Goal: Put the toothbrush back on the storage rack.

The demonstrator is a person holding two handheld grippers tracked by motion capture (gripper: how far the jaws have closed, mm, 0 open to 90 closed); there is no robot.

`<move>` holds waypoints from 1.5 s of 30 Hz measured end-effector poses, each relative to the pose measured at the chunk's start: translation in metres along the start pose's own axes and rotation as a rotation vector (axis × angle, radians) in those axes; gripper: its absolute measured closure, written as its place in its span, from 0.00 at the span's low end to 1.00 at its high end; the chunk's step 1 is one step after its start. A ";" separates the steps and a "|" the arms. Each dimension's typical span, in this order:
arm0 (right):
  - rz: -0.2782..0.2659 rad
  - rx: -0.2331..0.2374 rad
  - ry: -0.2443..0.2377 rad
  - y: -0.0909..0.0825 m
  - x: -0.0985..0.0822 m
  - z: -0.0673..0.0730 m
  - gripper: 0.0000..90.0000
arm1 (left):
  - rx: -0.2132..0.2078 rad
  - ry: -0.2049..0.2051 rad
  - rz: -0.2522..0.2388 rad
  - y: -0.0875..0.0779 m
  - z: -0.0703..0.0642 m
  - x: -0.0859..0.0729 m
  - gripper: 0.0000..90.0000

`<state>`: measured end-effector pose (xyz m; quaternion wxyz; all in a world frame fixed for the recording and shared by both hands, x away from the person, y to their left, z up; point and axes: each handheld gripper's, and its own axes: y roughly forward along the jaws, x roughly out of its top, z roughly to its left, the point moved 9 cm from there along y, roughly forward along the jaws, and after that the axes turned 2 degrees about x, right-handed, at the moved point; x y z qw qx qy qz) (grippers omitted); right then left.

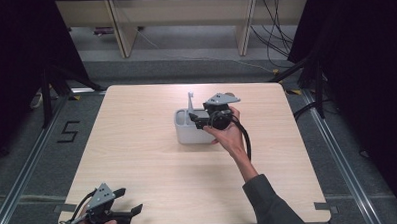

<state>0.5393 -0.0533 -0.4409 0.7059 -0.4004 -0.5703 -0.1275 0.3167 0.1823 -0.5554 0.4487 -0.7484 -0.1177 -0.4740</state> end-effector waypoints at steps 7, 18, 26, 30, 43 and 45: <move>-0.003 0.008 0.007 -0.008 0.000 0.004 0.33 | 0.000 -0.001 -0.001 0.000 0.000 0.000 0.17; -0.003 0.012 -0.003 -0.022 0.000 0.004 0.33 | 0.005 0.001 0.005 0.000 0.000 -0.001 0.17; 0.000 0.006 -0.017 -0.031 -0.003 0.005 0.33 | 0.007 0.003 0.011 0.000 0.000 -0.001 0.17; -0.001 0.016 -0.011 -0.036 -0.006 0.007 0.32 | 0.008 -0.002 0.008 0.000 0.000 -0.001 0.17; 0.001 0.012 -0.003 -0.051 -0.012 0.005 0.30 | 0.008 0.003 0.012 0.000 0.000 -0.001 0.17; -0.001 0.013 0.023 -0.055 -0.014 0.006 0.29 | 0.008 0.003 0.014 0.000 0.000 -0.001 0.17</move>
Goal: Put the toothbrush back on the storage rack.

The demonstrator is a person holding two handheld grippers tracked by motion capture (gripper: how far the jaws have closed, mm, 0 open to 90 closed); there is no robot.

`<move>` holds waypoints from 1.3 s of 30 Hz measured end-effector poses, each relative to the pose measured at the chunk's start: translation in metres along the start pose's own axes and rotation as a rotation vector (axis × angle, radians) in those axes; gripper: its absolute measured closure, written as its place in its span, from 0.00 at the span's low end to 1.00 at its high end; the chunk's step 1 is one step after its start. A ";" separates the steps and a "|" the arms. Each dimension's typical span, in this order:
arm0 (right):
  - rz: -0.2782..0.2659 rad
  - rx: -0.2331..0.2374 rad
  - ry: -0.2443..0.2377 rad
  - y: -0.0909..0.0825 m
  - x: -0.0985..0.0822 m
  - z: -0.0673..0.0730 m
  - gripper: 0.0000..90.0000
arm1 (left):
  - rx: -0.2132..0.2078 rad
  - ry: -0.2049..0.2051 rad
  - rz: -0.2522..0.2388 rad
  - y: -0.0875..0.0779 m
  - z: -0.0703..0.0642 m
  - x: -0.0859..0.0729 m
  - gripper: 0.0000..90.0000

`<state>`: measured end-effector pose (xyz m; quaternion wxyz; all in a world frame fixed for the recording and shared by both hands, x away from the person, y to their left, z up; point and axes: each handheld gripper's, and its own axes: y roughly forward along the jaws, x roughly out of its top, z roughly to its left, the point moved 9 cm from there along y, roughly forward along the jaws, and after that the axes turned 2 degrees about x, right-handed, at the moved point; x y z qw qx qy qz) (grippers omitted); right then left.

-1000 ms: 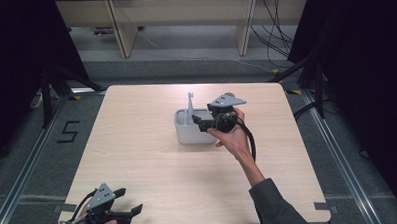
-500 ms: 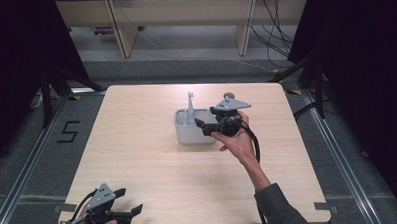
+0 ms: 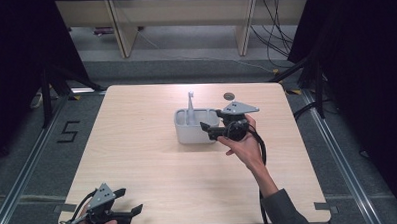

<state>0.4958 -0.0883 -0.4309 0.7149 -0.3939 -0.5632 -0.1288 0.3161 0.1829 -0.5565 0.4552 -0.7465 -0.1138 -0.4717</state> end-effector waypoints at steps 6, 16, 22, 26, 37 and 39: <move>-0.011 0.000 -0.037 -0.006 -0.001 -0.001 0.28 | 0.001 0.001 -0.002 0.000 0.001 0.000 0.17; 0.002 0.010 -0.020 -0.015 -0.006 0.004 0.27 | 0.000 0.001 -0.003 0.000 0.001 0.000 0.17; 0.011 0.010 -0.026 -0.016 -0.009 0.006 0.27 | -0.003 -0.001 -0.009 0.000 0.000 0.001 0.17; 0.004 0.009 -0.037 -0.017 -0.010 0.008 0.27 | -0.006 0.002 -0.008 0.000 0.000 0.001 0.17; 0.018 0.033 -0.061 -0.020 -0.017 0.017 0.26 | -0.006 0.003 -0.009 -0.001 0.000 0.001 0.17; 0.032 0.022 -0.069 -0.023 -0.019 0.016 0.26 | -0.006 0.003 -0.009 -0.001 0.000 0.001 0.17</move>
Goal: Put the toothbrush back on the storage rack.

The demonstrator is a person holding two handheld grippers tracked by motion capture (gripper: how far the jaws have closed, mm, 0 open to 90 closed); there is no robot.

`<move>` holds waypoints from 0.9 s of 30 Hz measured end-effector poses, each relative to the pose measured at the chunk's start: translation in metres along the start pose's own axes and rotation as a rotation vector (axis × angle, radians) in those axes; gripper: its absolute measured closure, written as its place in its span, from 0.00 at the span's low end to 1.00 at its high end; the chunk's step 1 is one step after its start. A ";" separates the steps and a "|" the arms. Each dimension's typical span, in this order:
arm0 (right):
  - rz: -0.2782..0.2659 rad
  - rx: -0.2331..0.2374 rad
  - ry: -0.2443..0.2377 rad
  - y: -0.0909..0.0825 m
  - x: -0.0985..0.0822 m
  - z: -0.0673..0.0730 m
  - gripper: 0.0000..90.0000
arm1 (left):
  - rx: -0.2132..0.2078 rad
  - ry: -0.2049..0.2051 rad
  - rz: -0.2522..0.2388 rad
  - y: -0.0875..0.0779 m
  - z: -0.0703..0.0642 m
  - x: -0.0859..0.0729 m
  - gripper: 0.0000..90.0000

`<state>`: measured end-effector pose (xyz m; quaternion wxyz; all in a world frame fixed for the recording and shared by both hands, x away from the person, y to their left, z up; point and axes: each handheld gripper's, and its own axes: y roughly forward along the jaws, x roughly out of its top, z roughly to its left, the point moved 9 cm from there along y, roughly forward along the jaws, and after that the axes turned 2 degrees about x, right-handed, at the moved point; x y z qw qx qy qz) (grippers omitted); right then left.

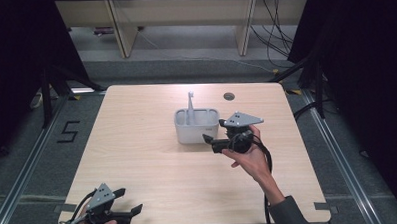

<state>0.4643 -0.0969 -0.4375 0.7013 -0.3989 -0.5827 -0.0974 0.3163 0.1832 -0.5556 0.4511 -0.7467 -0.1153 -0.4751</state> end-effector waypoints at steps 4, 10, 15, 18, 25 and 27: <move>0.004 0.009 0.007 0.000 -0.005 0.002 0.26 | 0.001 0.010 0.006 -0.001 0.000 0.000 0.17; 0.013 0.010 0.015 -0.001 -0.010 0.003 0.26 | -0.002 0.002 -0.004 0.000 0.000 0.000 0.17; 0.031 0.017 0.032 -0.002 -0.015 0.007 0.25 | -0.003 0.003 -0.005 0.000 -0.001 0.000 0.17; 0.037 0.014 0.018 -0.004 -0.018 0.007 0.25 | -0.003 0.002 -0.005 0.000 -0.001 0.001 0.17; 0.034 0.025 0.015 -0.005 -0.021 0.010 0.24 | -0.004 0.005 -0.006 0.000 -0.001 0.001 0.17; 0.043 0.016 -0.001 -0.007 -0.023 0.010 0.24 | -0.003 0.004 -0.006 0.000 -0.001 0.001 0.17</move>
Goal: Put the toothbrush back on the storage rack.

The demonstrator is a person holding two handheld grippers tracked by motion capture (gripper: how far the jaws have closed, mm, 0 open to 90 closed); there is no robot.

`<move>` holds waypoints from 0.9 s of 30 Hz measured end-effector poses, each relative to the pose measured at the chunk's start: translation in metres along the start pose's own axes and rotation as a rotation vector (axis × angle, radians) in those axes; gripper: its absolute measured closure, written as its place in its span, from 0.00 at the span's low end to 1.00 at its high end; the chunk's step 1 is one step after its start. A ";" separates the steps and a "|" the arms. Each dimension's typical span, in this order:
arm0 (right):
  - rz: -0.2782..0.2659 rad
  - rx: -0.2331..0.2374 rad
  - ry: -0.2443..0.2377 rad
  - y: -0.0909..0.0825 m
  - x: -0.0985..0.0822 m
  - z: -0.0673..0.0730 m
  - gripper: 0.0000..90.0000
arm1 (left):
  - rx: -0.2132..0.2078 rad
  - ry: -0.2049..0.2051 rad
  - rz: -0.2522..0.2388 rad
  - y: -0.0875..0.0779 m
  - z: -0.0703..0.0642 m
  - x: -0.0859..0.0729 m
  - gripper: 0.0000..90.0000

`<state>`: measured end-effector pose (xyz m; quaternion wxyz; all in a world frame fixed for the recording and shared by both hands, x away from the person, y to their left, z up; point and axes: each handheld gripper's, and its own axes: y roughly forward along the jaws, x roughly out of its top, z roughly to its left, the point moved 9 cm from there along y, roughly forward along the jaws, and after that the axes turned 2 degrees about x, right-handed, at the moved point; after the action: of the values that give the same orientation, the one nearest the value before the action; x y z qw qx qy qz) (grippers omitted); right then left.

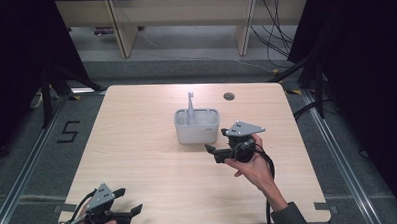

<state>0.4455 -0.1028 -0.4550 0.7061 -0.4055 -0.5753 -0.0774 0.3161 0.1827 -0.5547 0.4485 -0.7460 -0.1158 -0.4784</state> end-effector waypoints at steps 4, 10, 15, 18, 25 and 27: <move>0.006 0.002 0.016 -0.002 -0.003 0.004 0.24 | 0.001 -0.003 0.000 0.000 0.000 0.000 0.17; 0.015 0.024 0.014 -0.006 -0.008 0.009 0.24 | 0.001 0.000 0.002 0.000 0.000 0.000 0.17; 0.020 0.031 0.035 -0.008 -0.013 0.013 0.21 | 0.001 -0.001 0.002 0.000 0.000 0.000 0.17; 0.030 0.038 0.015 -0.011 -0.017 0.013 0.21 | 0.004 0.004 0.010 0.000 0.001 -0.001 0.17; 0.033 0.044 0.018 -0.015 -0.026 0.016 0.21 | 0.004 -0.003 0.006 0.000 0.000 -0.001 0.17; 0.036 0.038 0.016 -0.016 -0.028 0.017 0.21 | 0.005 -0.003 0.007 0.000 0.001 -0.001 0.17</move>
<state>0.4146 -0.1120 -0.4721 0.7196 -0.4018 -0.5634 -0.0570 0.3162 0.1834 -0.5555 0.4518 -0.7461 -0.1154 -0.4753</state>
